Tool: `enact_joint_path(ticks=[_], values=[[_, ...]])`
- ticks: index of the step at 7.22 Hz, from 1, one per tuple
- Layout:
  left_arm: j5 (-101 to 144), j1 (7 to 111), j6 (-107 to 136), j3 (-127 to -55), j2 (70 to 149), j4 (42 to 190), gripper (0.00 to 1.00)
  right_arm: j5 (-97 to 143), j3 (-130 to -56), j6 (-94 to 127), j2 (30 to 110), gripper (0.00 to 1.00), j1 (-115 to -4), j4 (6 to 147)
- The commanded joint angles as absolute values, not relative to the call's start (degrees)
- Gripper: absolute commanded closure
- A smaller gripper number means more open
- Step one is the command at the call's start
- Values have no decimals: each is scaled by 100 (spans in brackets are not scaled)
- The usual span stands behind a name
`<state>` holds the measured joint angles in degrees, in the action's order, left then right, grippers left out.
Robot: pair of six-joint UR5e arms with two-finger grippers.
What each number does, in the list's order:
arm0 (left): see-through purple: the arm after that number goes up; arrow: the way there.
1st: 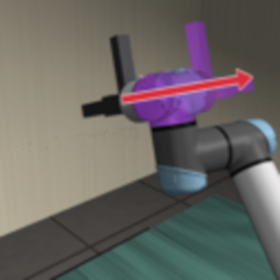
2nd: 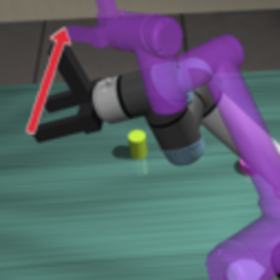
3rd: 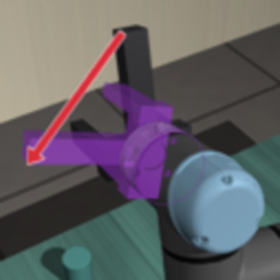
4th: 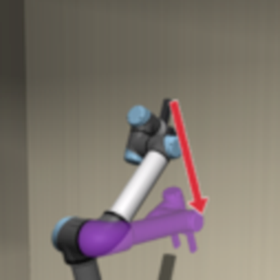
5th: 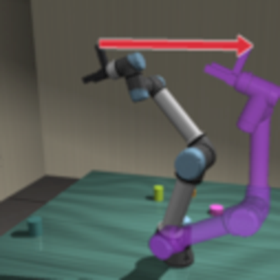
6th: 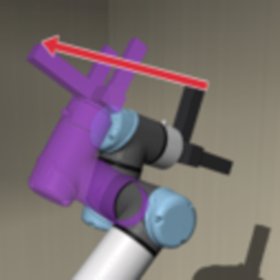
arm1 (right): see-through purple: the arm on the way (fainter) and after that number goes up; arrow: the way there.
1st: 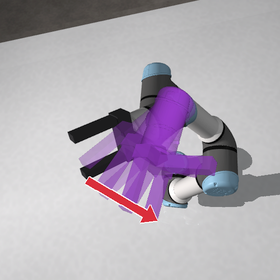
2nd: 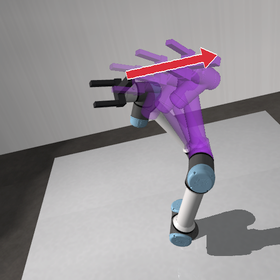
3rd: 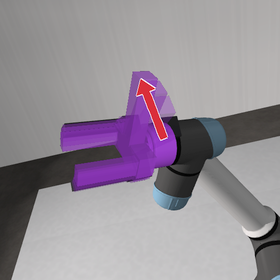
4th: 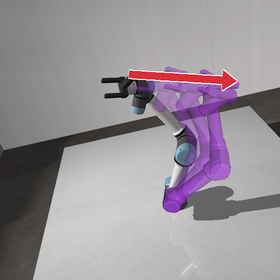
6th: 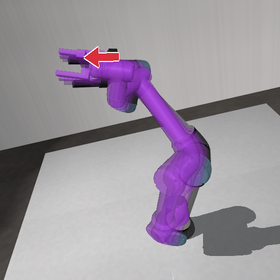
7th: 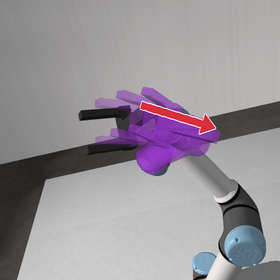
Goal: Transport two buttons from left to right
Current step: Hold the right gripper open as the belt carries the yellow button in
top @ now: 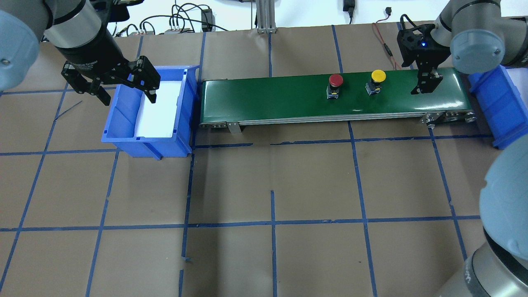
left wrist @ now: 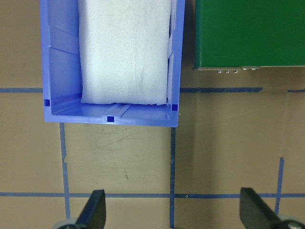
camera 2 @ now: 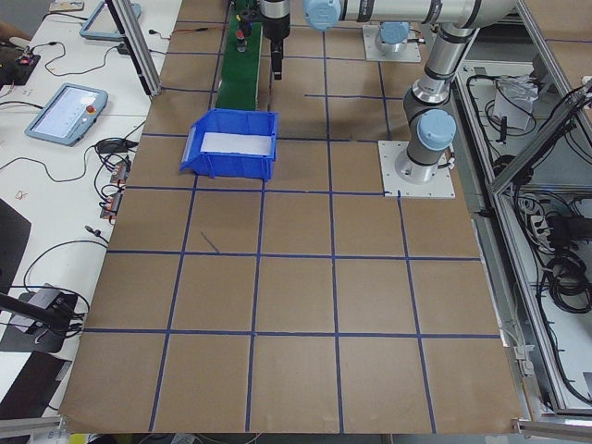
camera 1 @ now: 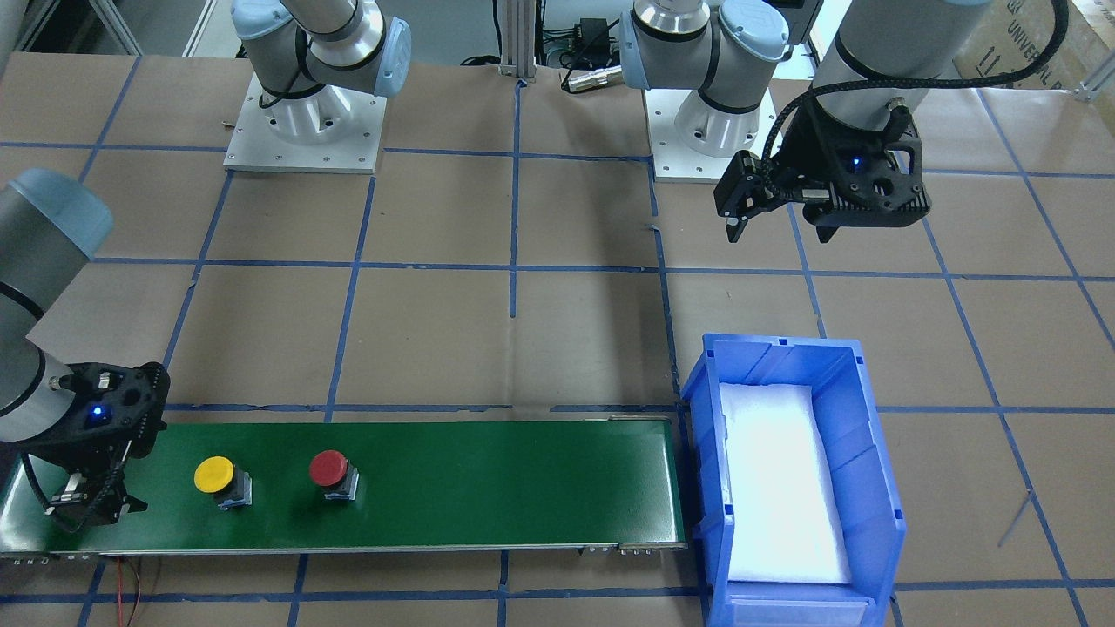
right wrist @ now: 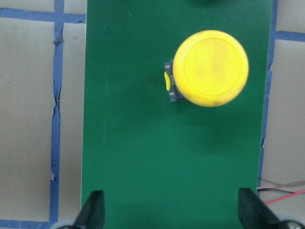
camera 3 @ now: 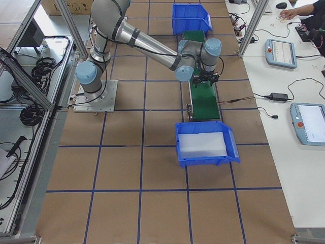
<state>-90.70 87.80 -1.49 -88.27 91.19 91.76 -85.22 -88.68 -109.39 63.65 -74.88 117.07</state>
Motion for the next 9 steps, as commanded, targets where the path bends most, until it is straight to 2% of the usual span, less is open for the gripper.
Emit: enact_joint_path(ticks=[1, 9], values=[[-9062, 8780, -149, -8833, 9123, 9176, 0, -8525, -8930, -10942, 6363, 0, -7488, 11716], [-9070, 8780, -149, -8833, 9123, 9176, 0, -8765, -8842, -10767, 6170, 0, -7479, 11953]])
